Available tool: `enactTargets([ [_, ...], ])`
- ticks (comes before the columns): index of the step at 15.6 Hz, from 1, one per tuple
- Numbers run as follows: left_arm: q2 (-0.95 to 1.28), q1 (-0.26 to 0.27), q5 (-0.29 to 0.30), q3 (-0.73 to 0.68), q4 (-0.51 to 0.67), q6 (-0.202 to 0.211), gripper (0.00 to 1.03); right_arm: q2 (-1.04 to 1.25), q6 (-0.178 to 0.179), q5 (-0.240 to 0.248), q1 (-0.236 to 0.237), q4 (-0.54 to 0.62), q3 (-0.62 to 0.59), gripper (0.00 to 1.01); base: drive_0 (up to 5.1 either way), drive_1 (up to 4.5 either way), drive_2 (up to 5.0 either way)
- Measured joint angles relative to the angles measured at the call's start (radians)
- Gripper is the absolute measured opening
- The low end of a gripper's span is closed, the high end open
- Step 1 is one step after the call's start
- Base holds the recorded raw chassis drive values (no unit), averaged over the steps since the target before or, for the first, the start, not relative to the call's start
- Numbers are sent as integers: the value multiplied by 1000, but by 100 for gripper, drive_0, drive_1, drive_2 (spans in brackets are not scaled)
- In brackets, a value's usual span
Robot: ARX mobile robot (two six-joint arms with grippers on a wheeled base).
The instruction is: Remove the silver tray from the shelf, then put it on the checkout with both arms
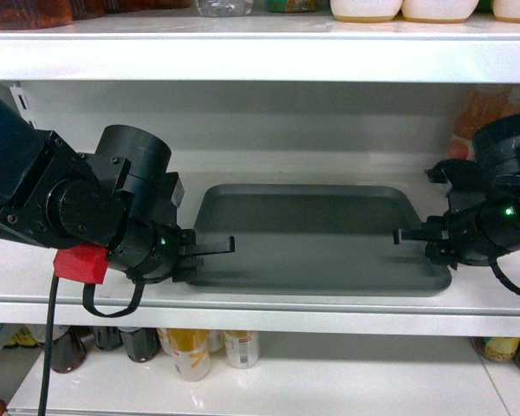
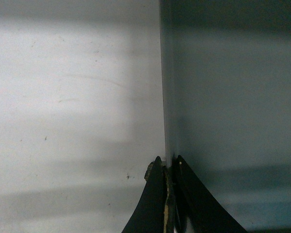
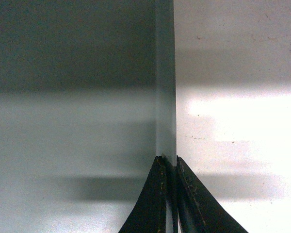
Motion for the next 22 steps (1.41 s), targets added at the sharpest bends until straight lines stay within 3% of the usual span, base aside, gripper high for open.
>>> enactTargets([
  [4, -89, -10, -31, -160, 93, 0, 3, -90, 40, -23, -2, 89, -168, 3, 0, 0, 0],
  [6, -169, -28, -38, -250, 116, -9, 3, -179, 57, -39, -9, 164, -308, 3, 0, 0, 0],
  [10, -378, -71, -68, -394, 187, -12, 3, -406, 67, -59, -23, 265, -512, 3, 0, 0, 0],
  [16, -729, -137, -137, -657, 174, -21, 3, -767, 69, -120, -34, 289, -809, 3, 0, 0, 0],
  [17, -843, -155, -154, -745, 169, -29, 3, -907, 81, -134, -40, 289, -915, 3, 0, 0, 0],
  [22, -873, -159, -161, -769, 174, -26, 3, -936, 86, -140, -39, 293, -936, 3, 0, -85, 85],
])
